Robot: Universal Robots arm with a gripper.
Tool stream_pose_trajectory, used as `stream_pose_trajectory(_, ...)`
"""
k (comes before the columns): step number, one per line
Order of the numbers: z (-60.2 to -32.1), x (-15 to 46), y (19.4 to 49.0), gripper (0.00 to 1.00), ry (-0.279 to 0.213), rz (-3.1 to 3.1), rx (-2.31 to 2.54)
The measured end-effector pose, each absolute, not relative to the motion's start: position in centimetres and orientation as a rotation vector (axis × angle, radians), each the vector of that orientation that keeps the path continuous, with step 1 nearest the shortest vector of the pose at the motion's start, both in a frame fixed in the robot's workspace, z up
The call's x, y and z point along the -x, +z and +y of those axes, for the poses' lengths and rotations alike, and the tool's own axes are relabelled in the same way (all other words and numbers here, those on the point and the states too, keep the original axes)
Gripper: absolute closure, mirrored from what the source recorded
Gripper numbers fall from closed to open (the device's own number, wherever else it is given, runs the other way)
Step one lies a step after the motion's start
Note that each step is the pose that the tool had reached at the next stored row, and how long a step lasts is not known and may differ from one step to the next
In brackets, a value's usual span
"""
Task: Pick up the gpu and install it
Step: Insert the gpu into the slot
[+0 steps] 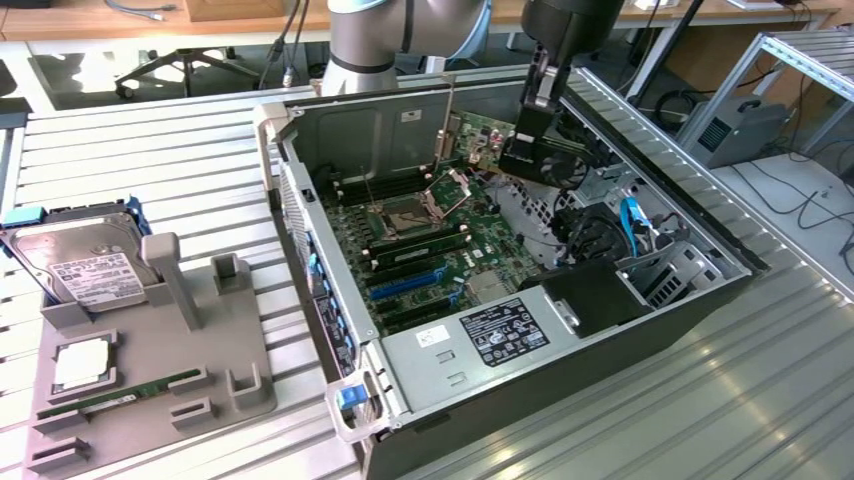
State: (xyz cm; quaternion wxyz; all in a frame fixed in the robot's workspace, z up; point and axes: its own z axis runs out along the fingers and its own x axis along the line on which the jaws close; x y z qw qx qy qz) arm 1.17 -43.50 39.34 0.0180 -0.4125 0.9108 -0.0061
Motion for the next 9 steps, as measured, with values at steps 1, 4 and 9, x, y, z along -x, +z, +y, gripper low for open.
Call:
stream_pose_trajectory(1, -43.5, -1.19, 39.34, 0.73, -0.019, 2.827, 1.284)
stream_pose_trajectory(4, -43.5, -1.25, 39.34, 0.73, -0.019, 2.823, 1.295)
stream_pose_trajectory(9, -43.5, -1.36, 39.34, 0.73, -0.018, 2.814, 1.314)
